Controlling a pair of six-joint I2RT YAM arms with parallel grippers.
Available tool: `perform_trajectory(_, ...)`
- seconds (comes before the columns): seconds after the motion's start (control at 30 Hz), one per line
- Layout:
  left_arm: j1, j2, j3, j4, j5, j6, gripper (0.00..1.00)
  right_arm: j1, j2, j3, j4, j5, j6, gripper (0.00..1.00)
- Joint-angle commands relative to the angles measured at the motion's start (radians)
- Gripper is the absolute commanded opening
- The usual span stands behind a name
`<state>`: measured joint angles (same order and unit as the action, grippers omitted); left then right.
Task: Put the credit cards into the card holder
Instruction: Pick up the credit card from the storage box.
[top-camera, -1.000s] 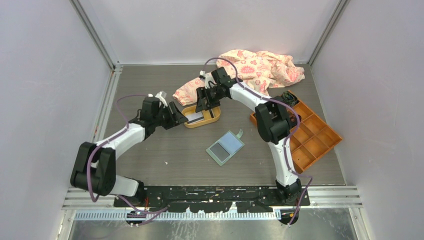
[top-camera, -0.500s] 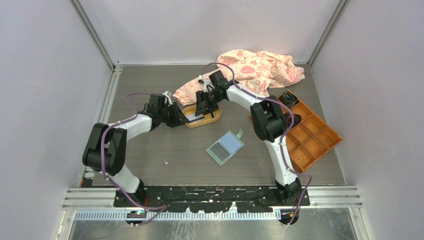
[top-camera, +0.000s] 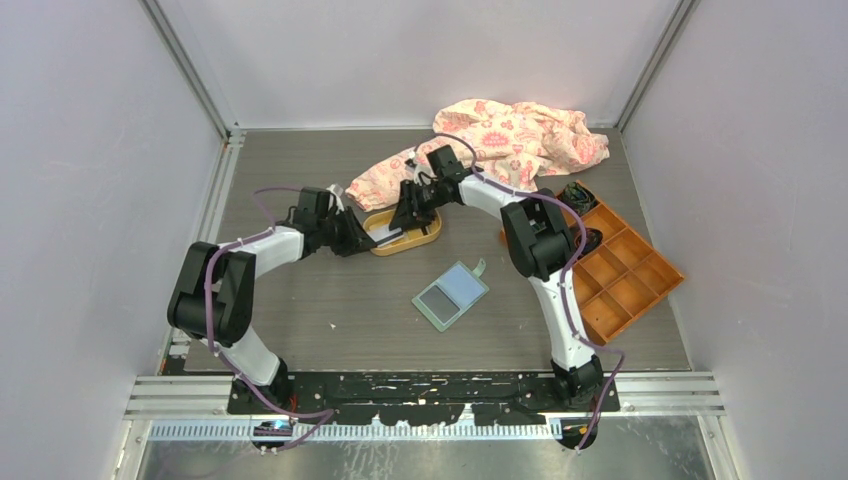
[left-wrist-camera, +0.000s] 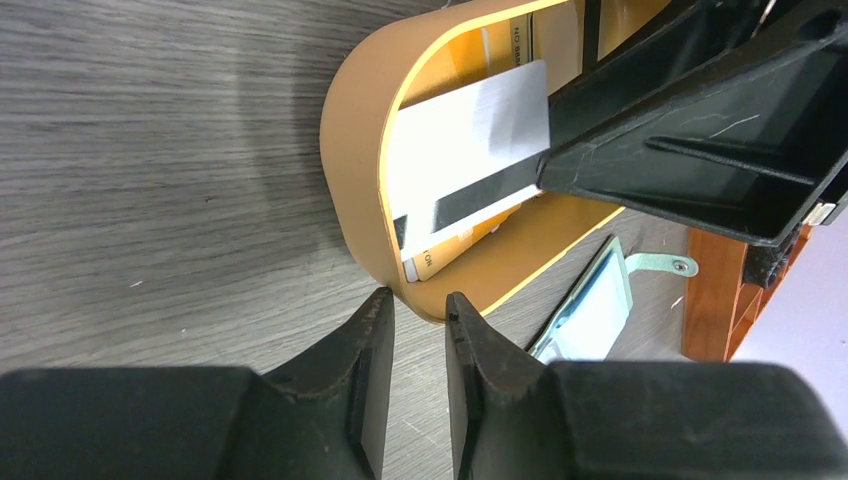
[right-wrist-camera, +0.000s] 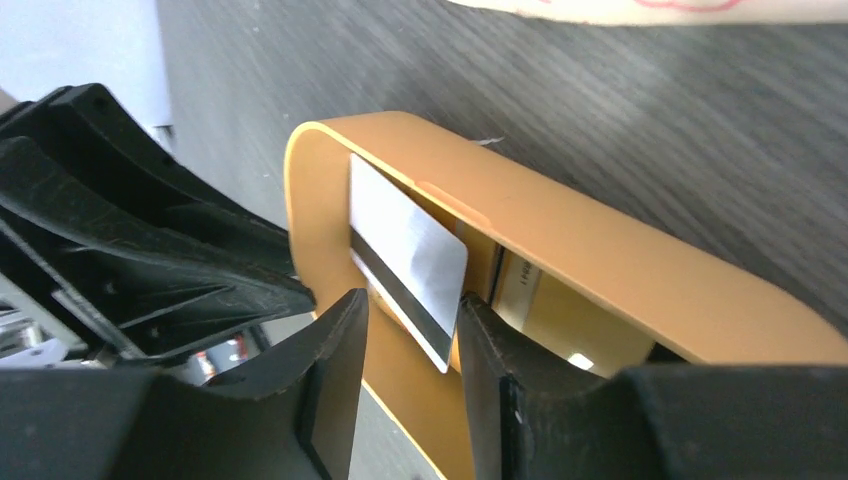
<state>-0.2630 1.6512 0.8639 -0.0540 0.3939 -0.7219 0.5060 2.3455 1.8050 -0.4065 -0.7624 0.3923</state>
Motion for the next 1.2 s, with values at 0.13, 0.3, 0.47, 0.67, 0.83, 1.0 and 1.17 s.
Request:
perform_trajectory(0.13, -0.003, -0.008, 0.044, 0.026, 0.043, 0.011, 0.25, 0.014, -0.094, -0.064, 0.218, -0.191, 0.194, 0.39)
perform_trajectory(0.3, -0.002, -0.013, 0.05, 0.017, 0.041, 0.012, 0.24, 0.014, -0.084, -0.056, 0.169, -0.138, 0.158, 0.35)
perform_trajectory(0.47, -0.003, -0.013, 0.057, 0.013, 0.051, 0.013, 0.25, 0.016, -0.072, -0.016, 0.03, 0.013, 0.049, 0.27)
perform_trajectory(0.67, 0.0, -0.052, 0.05, 0.003, 0.056, 0.024, 0.3, 0.005, -0.095, -0.019, 0.036, 0.012, 0.038, 0.04)
perform_trajectory(0.83, 0.013, -0.147, 0.012, 0.014, 0.054, 0.026, 0.34, -0.03, -0.165, -0.065, 0.119, -0.067, 0.072, 0.01)
perform_trajectory(1.0, 0.021, -0.286, -0.063, 0.048, 0.036, 0.015, 0.37, -0.066, -0.236, -0.111, 0.198, -0.132, 0.12, 0.01)
perform_trajectory(1.17, 0.026, -0.449, -0.163, 0.134, 0.053, 0.003, 0.39, -0.083, -0.288, -0.17, 0.305, -0.233, 0.195, 0.01)
